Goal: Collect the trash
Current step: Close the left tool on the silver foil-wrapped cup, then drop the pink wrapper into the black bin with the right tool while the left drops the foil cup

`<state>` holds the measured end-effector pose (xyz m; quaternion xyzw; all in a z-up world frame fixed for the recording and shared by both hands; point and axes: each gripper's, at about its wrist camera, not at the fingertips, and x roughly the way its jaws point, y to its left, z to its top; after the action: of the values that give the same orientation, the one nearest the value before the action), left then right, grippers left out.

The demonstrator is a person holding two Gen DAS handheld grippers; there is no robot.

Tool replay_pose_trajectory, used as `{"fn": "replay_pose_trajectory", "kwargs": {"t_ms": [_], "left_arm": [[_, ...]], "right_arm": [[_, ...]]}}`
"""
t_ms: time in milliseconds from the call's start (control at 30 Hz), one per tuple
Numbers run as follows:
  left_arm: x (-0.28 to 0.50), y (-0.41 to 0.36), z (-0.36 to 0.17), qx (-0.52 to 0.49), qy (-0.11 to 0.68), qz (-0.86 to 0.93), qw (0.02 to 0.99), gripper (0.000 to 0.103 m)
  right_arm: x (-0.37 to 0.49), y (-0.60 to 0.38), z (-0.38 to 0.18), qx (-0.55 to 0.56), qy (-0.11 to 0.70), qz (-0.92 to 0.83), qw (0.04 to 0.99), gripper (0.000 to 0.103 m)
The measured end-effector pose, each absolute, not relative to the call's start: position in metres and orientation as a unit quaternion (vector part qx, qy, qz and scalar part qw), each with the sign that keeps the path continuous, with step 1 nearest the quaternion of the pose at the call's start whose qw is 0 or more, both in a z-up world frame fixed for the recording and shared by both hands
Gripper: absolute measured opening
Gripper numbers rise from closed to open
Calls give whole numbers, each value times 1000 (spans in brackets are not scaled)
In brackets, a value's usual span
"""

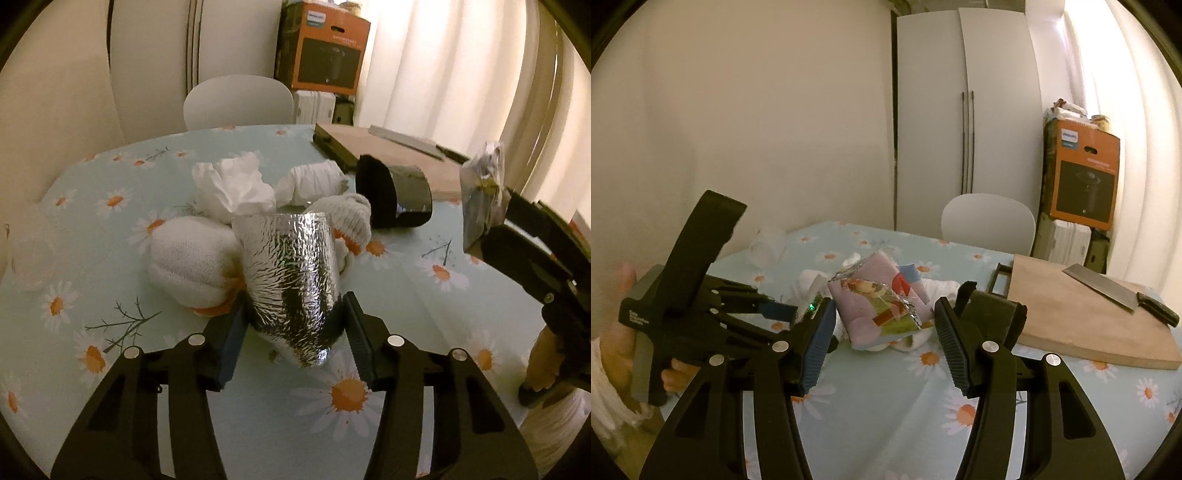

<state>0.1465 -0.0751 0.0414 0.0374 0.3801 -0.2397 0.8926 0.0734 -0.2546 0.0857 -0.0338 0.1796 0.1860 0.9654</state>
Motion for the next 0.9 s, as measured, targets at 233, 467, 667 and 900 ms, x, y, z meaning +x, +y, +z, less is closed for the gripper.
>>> {"fn": "replay_pose_trajectory", "kwargs": {"t_ms": [233, 467, 667, 900], "left_arm": [[126, -69, 51, 40, 352, -243, 903, 51], [89, -59, 66, 52, 319, -251, 913, 51], [47, -49, 71, 71, 282, -254, 923, 51], [-3, -38, 70, 77, 248, -268, 928, 51]], "right_arm": [[70, -258, 86, -28, 166, 191, 967, 52], [64, -268, 89, -5, 153, 190, 970, 52], [42, -281, 91, 36, 157, 214, 963, 52], [-10, -286, 84, 28, 170, 212, 962, 52]]}}
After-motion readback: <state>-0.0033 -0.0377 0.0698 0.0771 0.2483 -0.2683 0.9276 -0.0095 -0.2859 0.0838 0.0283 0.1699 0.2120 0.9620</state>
